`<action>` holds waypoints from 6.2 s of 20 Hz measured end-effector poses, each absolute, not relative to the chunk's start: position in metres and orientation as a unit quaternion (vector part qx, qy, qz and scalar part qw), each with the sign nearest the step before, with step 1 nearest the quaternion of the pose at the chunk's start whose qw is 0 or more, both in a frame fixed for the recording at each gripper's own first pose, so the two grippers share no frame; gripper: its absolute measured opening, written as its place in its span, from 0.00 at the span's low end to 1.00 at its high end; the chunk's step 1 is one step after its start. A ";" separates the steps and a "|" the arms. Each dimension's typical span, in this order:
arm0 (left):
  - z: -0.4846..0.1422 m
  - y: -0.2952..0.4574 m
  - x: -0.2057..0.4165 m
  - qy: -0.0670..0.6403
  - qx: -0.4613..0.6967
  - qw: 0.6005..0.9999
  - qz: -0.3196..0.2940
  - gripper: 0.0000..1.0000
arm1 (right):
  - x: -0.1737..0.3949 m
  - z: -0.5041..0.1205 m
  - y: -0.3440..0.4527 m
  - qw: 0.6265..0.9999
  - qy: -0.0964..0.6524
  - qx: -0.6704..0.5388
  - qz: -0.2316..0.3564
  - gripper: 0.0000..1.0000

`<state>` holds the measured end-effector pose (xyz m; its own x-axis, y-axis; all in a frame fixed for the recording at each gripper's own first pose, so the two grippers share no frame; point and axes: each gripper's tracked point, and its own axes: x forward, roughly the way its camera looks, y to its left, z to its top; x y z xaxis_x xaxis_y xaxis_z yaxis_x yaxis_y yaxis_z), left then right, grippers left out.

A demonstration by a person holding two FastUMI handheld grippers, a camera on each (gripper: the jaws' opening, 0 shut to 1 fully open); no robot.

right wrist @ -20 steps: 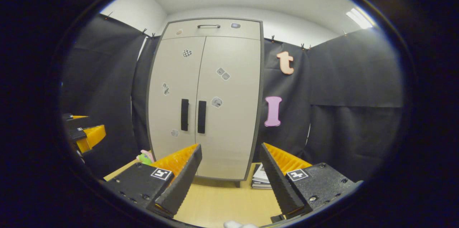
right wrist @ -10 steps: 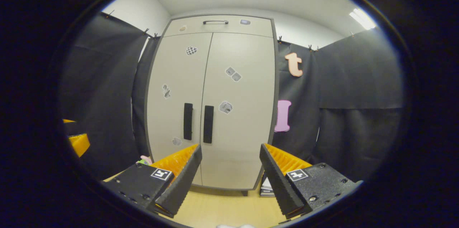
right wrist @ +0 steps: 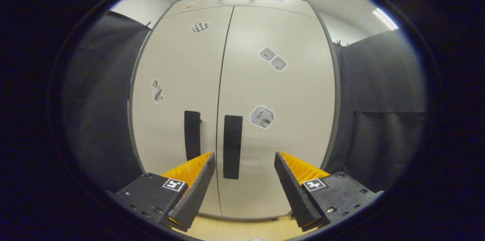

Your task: Open the right door of the double-door shoe cabinet with the right hand, and open the left door with the left hand.

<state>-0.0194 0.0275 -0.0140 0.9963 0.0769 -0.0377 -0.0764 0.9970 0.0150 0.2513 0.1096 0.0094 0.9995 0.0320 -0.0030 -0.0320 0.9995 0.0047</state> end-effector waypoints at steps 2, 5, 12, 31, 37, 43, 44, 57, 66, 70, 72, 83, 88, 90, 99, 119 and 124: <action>-0.013 0.026 -0.020 0.021 -0.002 0.999 0.043 0.96 | 0.272 0.004 0.116 1.000 0.015 -0.004 0.019 0.92; -0.011 0.027 -0.019 0.024 -0.012 0.999 0.045 0.96 | 0.291 0.006 0.117 1.000 0.017 -0.006 0.012 0.82; -0.010 0.034 -0.018 0.024 -0.014 0.998 0.050 1.00 | 0.309 -0.008 0.125 0.999 0.051 0.006 0.008 0.46; -0.014 0.033 -0.058 0.015 -0.007 0.999 0.042 0.96 | 0.219 -0.016 0.092 0.997 0.061 0.005 0.053 0.22; -0.017 0.020 -0.059 0.017 -0.021 0.999 0.026 0.96 | 0.195 -0.017 0.075 0.997 0.061 0.003 0.054 0.20; -0.020 0.014 -0.053 0.023 -0.027 0.999 0.020 0.96 | 0.176 -0.019 0.054 0.997 0.059 0.004 0.052 0.20; -0.018 0.012 -0.052 0.022 -0.026 0.999 0.019 0.97 | 0.172 -0.018 0.050 0.997 0.059 0.004 0.052 0.20; -0.015 -0.037 -0.044 0.024 -0.015 0.999 -0.018 0.96 | 0.141 -0.023 -0.005 0.998 0.056 0.023 0.035 0.14; -0.012 -0.084 -0.036 0.025 -0.016 0.999 -0.044 0.96 | 0.131 -0.026 -0.057 0.998 0.059 0.017 0.026 0.06; -0.012 -0.101 -0.029 0.026 -0.017 0.998 -0.050 0.97 | 0.132 -0.028 -0.088 0.998 0.058 0.001 0.019 0.04; -0.011 -0.112 -0.029 0.028 -0.019 0.998 -0.052 1.00 | 0.136 -0.028 -0.103 0.998 0.055 0.005 0.017 0.04; -0.004 -0.119 -0.022 0.026 -0.020 0.999 -0.035 0.97 | 0.132 -0.022 -0.126 0.997 0.057 0.038 0.040 0.04; -0.006 -0.111 -0.014 0.025 -0.018 0.999 -0.032 0.97 | 0.130 -0.022 -0.129 0.997 0.058 0.044 0.031 0.04; -0.008 -0.106 -0.011 0.027 -0.019 0.999 -0.032 0.97 | 0.122 -0.017 -0.134 0.998 0.051 0.042 0.021 0.08; -0.011 -0.075 0.004 0.025 -0.014 0.999 -0.027 0.97 | 0.044 0.004 -0.105 0.999 0.016 0.049 0.004 0.95; 0.020 -0.112 0.175 -0.015 -0.001 0.997 -0.077 0.96 | 0.012 -0.023 -0.025 0.998 0.044 0.038 0.011 1.00; 0.016 -0.145 0.246 -0.013 -0.001 0.996 -0.085 0.96 | 0.012 -0.023 -0.046 0.998 0.052 0.032 -0.020 1.00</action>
